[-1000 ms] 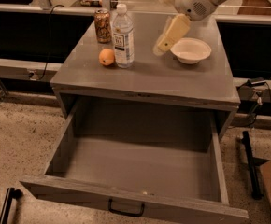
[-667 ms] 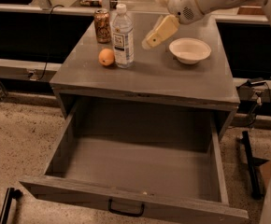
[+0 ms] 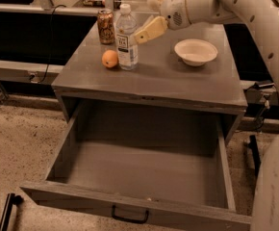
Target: Place blue plastic bottle into top drawer
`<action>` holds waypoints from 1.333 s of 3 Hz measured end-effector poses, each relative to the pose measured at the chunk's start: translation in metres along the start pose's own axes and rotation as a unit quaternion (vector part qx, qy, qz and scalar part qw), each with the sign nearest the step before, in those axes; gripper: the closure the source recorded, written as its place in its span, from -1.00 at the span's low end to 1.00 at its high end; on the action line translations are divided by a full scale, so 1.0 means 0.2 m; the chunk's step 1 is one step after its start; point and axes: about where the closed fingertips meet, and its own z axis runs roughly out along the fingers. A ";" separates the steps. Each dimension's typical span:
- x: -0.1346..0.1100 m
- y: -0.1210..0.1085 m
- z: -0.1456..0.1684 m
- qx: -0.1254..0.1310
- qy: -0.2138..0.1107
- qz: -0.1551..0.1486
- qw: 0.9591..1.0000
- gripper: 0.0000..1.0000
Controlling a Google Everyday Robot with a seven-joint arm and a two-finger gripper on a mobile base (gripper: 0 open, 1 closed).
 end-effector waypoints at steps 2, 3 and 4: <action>0.04 -0.03 0.14 0.011 -0.015 0.026 0.999 -1.00; 0.02 -0.03 0.22 0.003 -0.026 0.018 0.999 -1.00; 0.03 -0.05 0.26 -0.002 -0.044 0.023 0.999 -0.65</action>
Offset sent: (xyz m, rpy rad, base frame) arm 0.0274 0.0204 -0.0223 0.0672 0.0317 -0.0728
